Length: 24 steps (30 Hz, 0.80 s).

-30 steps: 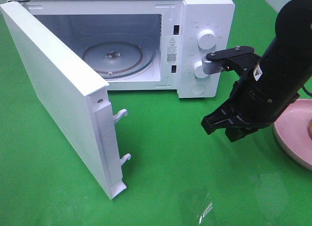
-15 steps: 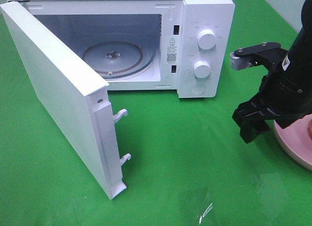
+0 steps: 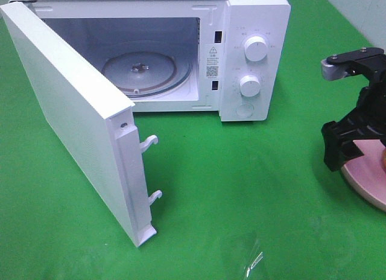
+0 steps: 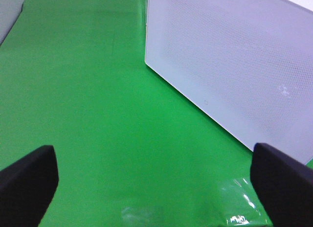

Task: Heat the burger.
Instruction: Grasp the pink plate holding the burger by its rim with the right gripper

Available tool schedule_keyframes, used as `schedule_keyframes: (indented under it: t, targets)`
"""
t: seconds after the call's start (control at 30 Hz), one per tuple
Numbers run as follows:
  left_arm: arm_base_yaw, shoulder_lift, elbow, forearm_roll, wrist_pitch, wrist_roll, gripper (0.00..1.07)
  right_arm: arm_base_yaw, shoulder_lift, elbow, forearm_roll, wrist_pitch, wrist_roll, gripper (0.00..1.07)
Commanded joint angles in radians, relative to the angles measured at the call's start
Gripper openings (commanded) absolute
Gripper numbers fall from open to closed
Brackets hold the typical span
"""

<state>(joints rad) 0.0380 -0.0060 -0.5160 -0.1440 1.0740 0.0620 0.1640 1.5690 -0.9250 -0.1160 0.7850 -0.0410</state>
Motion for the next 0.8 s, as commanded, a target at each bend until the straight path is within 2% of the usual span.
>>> schedule_keyframes:
  t: [0.03, 0.13, 0.8]
  targets:
    - [0.004, -0.015, 0.0, -0.008, -0.003, -0.004, 1.01, -0.054, 0.005, -0.005, -0.003, -0.004, -0.042, 0.97]
    - [0.004, -0.015, 0.0, -0.008, -0.003, -0.004, 1.01, -0.071, 0.047, -0.005, 0.028, -0.018, -0.053, 0.96]
    - [0.004, -0.015, 0.0, -0.008, -0.003, -0.004, 1.01, -0.071, 0.222, -0.003, 0.035, -0.164, -0.051, 0.92]
